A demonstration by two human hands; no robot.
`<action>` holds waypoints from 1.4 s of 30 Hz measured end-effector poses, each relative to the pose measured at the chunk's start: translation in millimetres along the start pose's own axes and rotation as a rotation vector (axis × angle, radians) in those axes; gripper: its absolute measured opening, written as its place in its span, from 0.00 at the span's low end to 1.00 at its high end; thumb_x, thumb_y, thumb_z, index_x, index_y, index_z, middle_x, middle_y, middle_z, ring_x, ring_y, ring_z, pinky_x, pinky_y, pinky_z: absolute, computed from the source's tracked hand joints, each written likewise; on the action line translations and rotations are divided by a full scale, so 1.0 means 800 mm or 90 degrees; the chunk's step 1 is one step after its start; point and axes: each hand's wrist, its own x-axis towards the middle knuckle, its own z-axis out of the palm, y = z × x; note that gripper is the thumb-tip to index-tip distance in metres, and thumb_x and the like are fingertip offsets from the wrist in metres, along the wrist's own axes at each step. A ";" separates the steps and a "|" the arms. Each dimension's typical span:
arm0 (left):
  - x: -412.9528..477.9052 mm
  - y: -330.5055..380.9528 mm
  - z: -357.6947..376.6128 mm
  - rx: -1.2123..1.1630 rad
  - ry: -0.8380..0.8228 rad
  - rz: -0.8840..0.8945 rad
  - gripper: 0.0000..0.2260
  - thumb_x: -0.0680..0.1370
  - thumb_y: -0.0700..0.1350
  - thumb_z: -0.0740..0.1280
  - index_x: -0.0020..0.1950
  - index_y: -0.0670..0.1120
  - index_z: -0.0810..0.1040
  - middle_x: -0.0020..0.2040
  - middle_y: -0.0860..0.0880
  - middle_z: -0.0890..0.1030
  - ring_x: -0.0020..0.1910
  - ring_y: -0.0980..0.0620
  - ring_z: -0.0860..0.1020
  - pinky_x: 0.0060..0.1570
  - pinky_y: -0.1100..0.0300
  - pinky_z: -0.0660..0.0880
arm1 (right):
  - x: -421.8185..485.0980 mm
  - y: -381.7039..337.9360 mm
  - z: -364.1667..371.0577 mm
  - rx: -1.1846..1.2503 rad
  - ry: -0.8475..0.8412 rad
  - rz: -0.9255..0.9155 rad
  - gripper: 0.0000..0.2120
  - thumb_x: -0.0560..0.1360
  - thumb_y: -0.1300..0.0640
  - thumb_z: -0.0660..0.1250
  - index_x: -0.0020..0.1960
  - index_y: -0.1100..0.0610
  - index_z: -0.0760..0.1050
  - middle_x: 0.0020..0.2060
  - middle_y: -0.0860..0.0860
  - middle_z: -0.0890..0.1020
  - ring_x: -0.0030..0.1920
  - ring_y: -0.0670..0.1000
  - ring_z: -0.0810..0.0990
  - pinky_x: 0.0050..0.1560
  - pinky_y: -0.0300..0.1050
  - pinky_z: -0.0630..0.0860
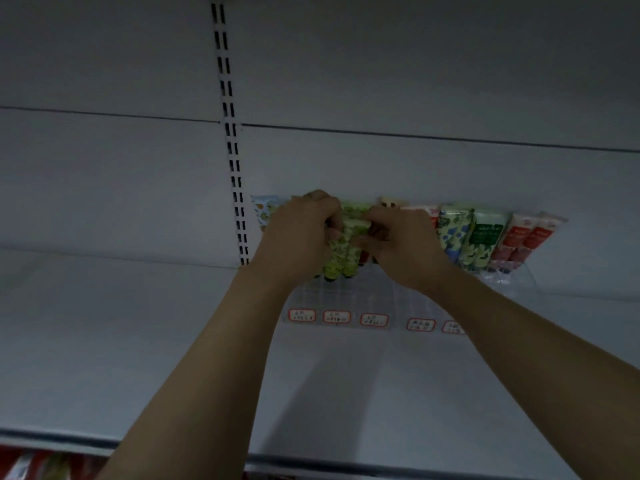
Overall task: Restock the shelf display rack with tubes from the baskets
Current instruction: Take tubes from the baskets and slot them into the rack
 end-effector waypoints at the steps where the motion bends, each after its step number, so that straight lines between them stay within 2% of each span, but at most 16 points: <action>1: 0.001 0.000 -0.001 -0.008 0.001 -0.003 0.05 0.70 0.33 0.66 0.38 0.41 0.76 0.43 0.43 0.79 0.44 0.43 0.77 0.42 0.48 0.75 | -0.008 0.005 0.003 0.014 0.026 0.031 0.06 0.72 0.61 0.72 0.47 0.63 0.80 0.36 0.58 0.82 0.36 0.56 0.80 0.42 0.50 0.77; 4: 0.004 0.000 -0.003 -0.002 -0.001 -0.025 0.06 0.71 0.33 0.68 0.38 0.43 0.76 0.47 0.43 0.80 0.48 0.44 0.78 0.45 0.48 0.75 | -0.028 0.008 0.015 0.119 0.097 0.102 0.06 0.73 0.62 0.72 0.47 0.63 0.79 0.35 0.62 0.81 0.39 0.62 0.81 0.41 0.60 0.79; 8: 0.005 0.003 -0.004 0.008 0.000 -0.034 0.04 0.70 0.34 0.68 0.39 0.43 0.78 0.48 0.44 0.81 0.48 0.44 0.78 0.46 0.48 0.74 | -0.012 -0.005 0.008 -0.013 0.044 0.042 0.06 0.72 0.61 0.71 0.43 0.64 0.76 0.34 0.58 0.80 0.37 0.59 0.79 0.39 0.52 0.75; 10: 0.004 0.003 -0.005 0.008 -0.003 -0.034 0.05 0.70 0.35 0.68 0.38 0.44 0.77 0.45 0.44 0.80 0.46 0.45 0.77 0.44 0.50 0.74 | 0.004 -0.014 -0.001 -0.057 -0.036 0.009 0.06 0.72 0.61 0.69 0.49 0.61 0.76 0.37 0.56 0.81 0.38 0.58 0.79 0.38 0.49 0.73; 12: 0.003 0.002 -0.005 0.001 -0.002 -0.029 0.06 0.70 0.36 0.67 0.37 0.46 0.74 0.42 0.46 0.79 0.42 0.46 0.76 0.40 0.53 0.71 | 0.014 -0.021 -0.008 -0.033 -0.093 -0.018 0.17 0.73 0.64 0.68 0.61 0.56 0.75 0.43 0.52 0.83 0.39 0.51 0.79 0.40 0.43 0.72; 14: 0.000 0.001 -0.003 -0.002 -0.001 -0.037 0.07 0.71 0.35 0.66 0.37 0.46 0.73 0.38 0.47 0.77 0.39 0.47 0.73 0.35 0.56 0.65 | 0.019 -0.023 -0.010 -0.034 -0.112 -0.052 0.23 0.73 0.66 0.67 0.66 0.54 0.74 0.49 0.51 0.83 0.41 0.49 0.78 0.44 0.37 0.69; 17: -0.002 -0.002 0.003 -0.014 0.016 -0.048 0.09 0.72 0.34 0.65 0.37 0.47 0.72 0.35 0.46 0.77 0.36 0.46 0.72 0.33 0.58 0.60 | 0.015 -0.020 -0.004 -0.144 -0.095 -0.068 0.18 0.75 0.64 0.65 0.64 0.56 0.74 0.49 0.58 0.83 0.46 0.59 0.80 0.46 0.46 0.74; 19: -0.001 -0.004 0.005 -0.002 0.029 -0.035 0.08 0.72 0.35 0.65 0.36 0.47 0.73 0.40 0.44 0.79 0.39 0.45 0.76 0.34 0.57 0.66 | 0.007 -0.017 0.002 -0.180 -0.066 -0.056 0.13 0.75 0.61 0.66 0.60 0.60 0.75 0.45 0.60 0.82 0.45 0.61 0.79 0.41 0.50 0.74; 21: -0.002 -0.005 0.003 0.004 0.042 -0.010 0.05 0.70 0.35 0.66 0.36 0.43 0.77 0.48 0.43 0.79 0.48 0.50 0.76 0.37 0.57 0.71 | 0.004 -0.020 0.001 -0.177 -0.062 -0.052 0.10 0.74 0.61 0.67 0.54 0.62 0.76 0.45 0.61 0.80 0.45 0.61 0.78 0.40 0.49 0.69; 23: -0.003 -0.004 0.001 0.026 0.041 0.008 0.04 0.70 0.35 0.67 0.37 0.42 0.79 0.52 0.43 0.77 0.51 0.52 0.74 0.37 0.58 0.71 | 0.013 -0.024 -0.005 -0.209 -0.105 -0.058 0.06 0.73 0.61 0.67 0.49 0.62 0.76 0.43 0.61 0.79 0.44 0.61 0.77 0.39 0.48 0.69; 24: -0.003 -0.004 0.001 0.045 0.033 0.013 0.03 0.70 0.37 0.66 0.38 0.42 0.79 0.52 0.43 0.77 0.51 0.49 0.75 0.38 0.58 0.70 | 0.020 -0.026 -0.008 -0.226 -0.131 -0.070 0.05 0.72 0.61 0.67 0.46 0.62 0.76 0.41 0.60 0.79 0.42 0.61 0.77 0.38 0.48 0.70; 28: -0.003 -0.004 -0.002 0.130 0.018 -0.006 0.06 0.69 0.43 0.65 0.41 0.45 0.81 0.49 0.44 0.80 0.44 0.43 0.77 0.48 0.57 0.66 | 0.046 -0.043 -0.016 -0.329 -0.259 -0.079 0.02 0.71 0.62 0.65 0.41 0.58 0.72 0.31 0.53 0.71 0.31 0.51 0.68 0.34 0.43 0.66; 31: -0.005 -0.007 -0.006 0.156 0.021 -0.026 0.08 0.69 0.49 0.66 0.43 0.49 0.82 0.48 0.46 0.80 0.44 0.45 0.78 0.58 0.55 0.63 | 0.060 -0.051 -0.020 -0.365 -0.357 -0.076 0.03 0.72 0.64 0.64 0.42 0.59 0.71 0.29 0.51 0.66 0.28 0.46 0.64 0.27 0.40 0.62; 35: -0.010 -0.007 -0.014 0.060 -0.024 -0.047 0.11 0.70 0.52 0.68 0.46 0.47 0.82 0.50 0.46 0.78 0.46 0.45 0.77 0.45 0.57 0.69 | 0.061 -0.050 -0.021 -0.361 -0.398 -0.110 0.03 0.74 0.61 0.63 0.45 0.59 0.75 0.28 0.50 0.68 0.28 0.45 0.65 0.26 0.38 0.61; 38: -0.009 -0.007 -0.012 0.048 -0.008 -0.051 0.07 0.71 0.50 0.72 0.45 0.47 0.82 0.49 0.46 0.78 0.46 0.46 0.77 0.45 0.55 0.71 | 0.060 -0.047 -0.018 -0.368 -0.381 -0.102 0.07 0.74 0.61 0.62 0.49 0.60 0.78 0.31 0.53 0.74 0.29 0.48 0.68 0.28 0.41 0.63; 42: -0.008 -0.008 -0.007 0.034 0.009 -0.047 0.07 0.70 0.49 0.72 0.42 0.46 0.82 0.47 0.45 0.79 0.43 0.44 0.78 0.43 0.53 0.72 | 0.049 -0.046 -0.015 -0.353 -0.329 -0.076 0.11 0.72 0.64 0.63 0.52 0.61 0.78 0.40 0.60 0.80 0.38 0.57 0.76 0.37 0.46 0.72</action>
